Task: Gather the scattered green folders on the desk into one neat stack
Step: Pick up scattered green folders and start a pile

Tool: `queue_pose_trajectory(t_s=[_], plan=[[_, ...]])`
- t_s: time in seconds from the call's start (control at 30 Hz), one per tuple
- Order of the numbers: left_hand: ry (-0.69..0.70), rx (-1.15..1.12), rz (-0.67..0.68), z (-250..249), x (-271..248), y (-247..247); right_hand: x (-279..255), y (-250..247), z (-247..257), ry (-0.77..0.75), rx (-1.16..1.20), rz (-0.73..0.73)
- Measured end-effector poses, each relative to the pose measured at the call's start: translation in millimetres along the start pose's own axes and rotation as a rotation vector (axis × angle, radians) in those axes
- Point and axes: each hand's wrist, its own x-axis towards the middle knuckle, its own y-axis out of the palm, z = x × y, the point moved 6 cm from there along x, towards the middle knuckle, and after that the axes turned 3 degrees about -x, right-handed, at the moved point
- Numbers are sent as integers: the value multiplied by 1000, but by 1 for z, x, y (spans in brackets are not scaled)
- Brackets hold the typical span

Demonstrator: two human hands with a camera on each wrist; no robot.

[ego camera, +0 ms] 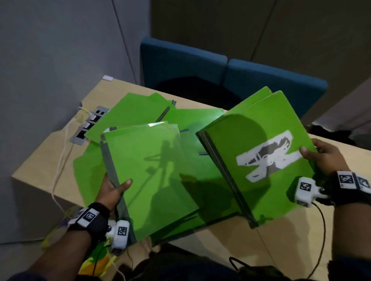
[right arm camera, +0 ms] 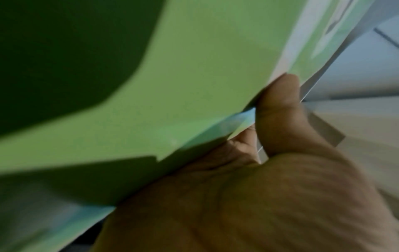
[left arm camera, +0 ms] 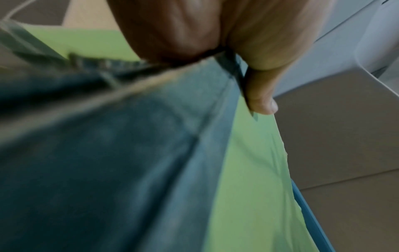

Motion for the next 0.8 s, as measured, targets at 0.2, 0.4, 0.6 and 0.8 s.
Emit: queue_pose_trajectory(t_s=[0.2,0.4,0.6,0.8], plan=[[-46,-40,16,4,0,28,-13,95,-31,-7,34,6],[-68,-99,13,4,-8,50,-40,197,-69,212,-104,148],[-74,-49,35,3,-18,51,-31,251,-73,116,-494,335],[-96,-61,79,5,-29,54,-41,274,-77,78,-611,405]])
